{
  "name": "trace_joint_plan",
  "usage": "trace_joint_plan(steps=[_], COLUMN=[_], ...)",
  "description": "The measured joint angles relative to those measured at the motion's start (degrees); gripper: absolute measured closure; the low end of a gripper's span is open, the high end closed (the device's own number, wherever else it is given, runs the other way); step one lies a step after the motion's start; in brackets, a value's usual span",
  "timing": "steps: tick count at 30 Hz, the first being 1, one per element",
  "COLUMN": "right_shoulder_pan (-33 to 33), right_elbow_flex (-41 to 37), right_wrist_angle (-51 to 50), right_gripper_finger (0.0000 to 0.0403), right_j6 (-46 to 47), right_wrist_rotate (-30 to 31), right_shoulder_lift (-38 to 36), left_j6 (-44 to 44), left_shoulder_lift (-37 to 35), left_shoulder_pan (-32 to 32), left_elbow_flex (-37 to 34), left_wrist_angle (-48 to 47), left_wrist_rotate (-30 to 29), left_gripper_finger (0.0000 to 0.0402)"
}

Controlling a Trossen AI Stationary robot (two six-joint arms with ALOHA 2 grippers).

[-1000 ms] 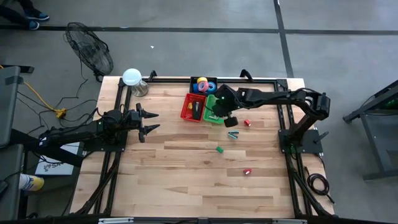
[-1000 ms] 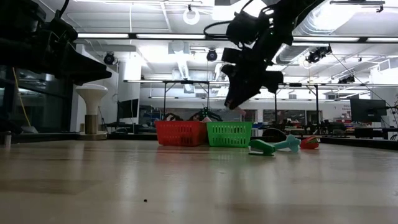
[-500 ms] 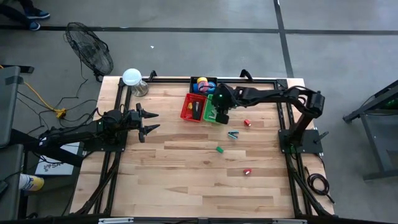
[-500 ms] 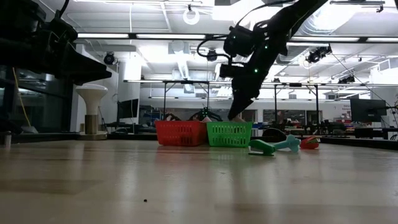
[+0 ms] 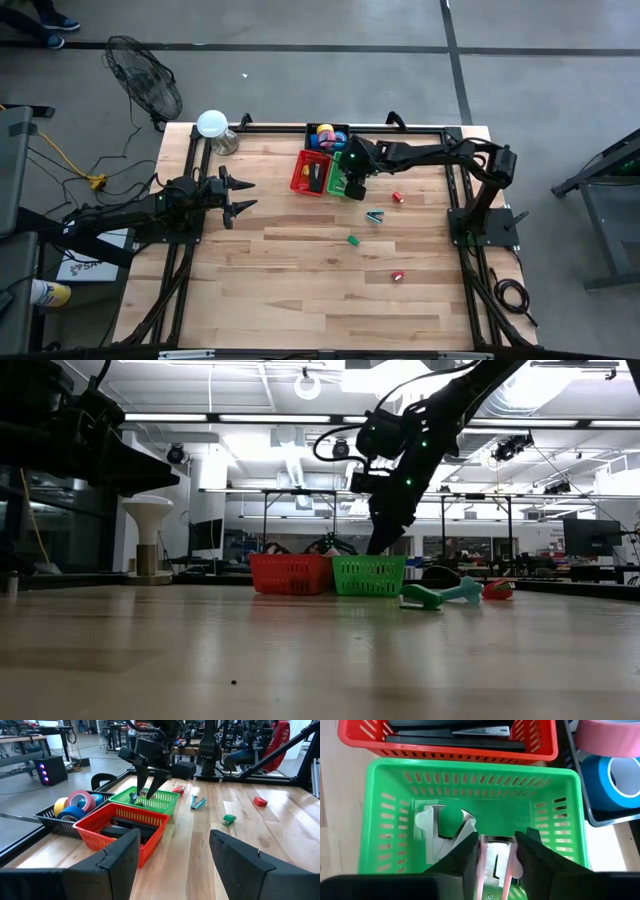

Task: Pick and place Stapler, Stapler remover, tape
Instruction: Put the pink staple remover into the green bin

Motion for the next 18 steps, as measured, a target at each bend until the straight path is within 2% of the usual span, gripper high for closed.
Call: trace_joint_plan(steps=[9, 18], right_shoulder_pan=[0.0, 0.1], right_elbow_flex=[0.0, 0.0], right_wrist_angle=[0.0, 0.3], right_gripper_finger=[0.0212, 0.017], right_j6=[-0.2, -0.1], right_wrist_rotate=[2.8, 2.1], right_shoulder_lift=[0.0, -0.4], left_j6=[0.0, 0.0], left_shoulder_lift=[0.0, 0.0], left_shoulder_pan=[0.0, 0.0], left_elbow_flex=[0.0, 0.0], left_wrist_angle=[0.0, 0.0], left_wrist_rotate=[0.0, 0.0], left_gripper_finger=[0.0167, 0.0167])
